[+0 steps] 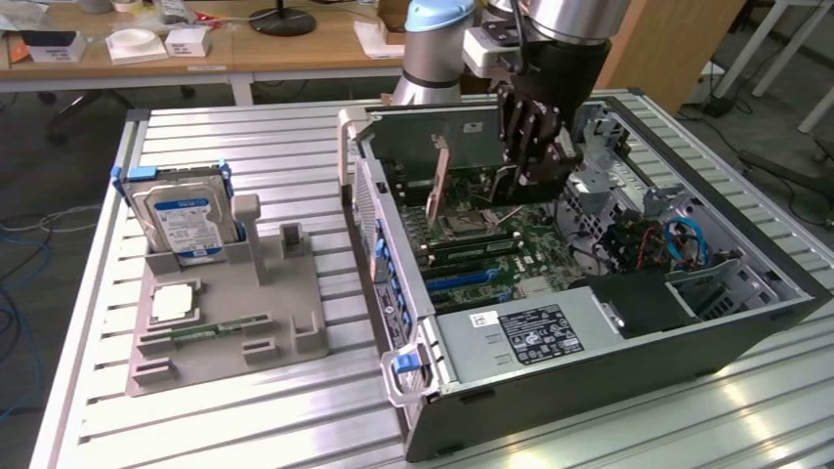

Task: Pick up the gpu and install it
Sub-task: 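Insert the gpu into the slot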

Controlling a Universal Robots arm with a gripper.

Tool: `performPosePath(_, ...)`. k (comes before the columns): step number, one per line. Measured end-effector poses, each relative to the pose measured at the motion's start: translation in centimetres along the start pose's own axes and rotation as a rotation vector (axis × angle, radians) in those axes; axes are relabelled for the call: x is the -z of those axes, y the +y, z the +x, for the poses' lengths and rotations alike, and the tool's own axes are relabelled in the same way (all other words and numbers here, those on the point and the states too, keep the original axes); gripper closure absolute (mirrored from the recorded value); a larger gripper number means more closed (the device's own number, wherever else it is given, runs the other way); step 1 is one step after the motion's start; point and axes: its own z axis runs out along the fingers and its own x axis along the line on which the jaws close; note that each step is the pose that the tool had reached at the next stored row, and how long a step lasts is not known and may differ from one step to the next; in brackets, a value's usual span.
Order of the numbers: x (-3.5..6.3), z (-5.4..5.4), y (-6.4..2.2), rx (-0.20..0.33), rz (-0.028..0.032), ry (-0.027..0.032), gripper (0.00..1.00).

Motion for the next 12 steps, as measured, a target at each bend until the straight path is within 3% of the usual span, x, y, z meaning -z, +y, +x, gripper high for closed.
performPosePath(12, -0.73, 0.5, 1.12, 0.0, 0.0, 0.0, 0.73)
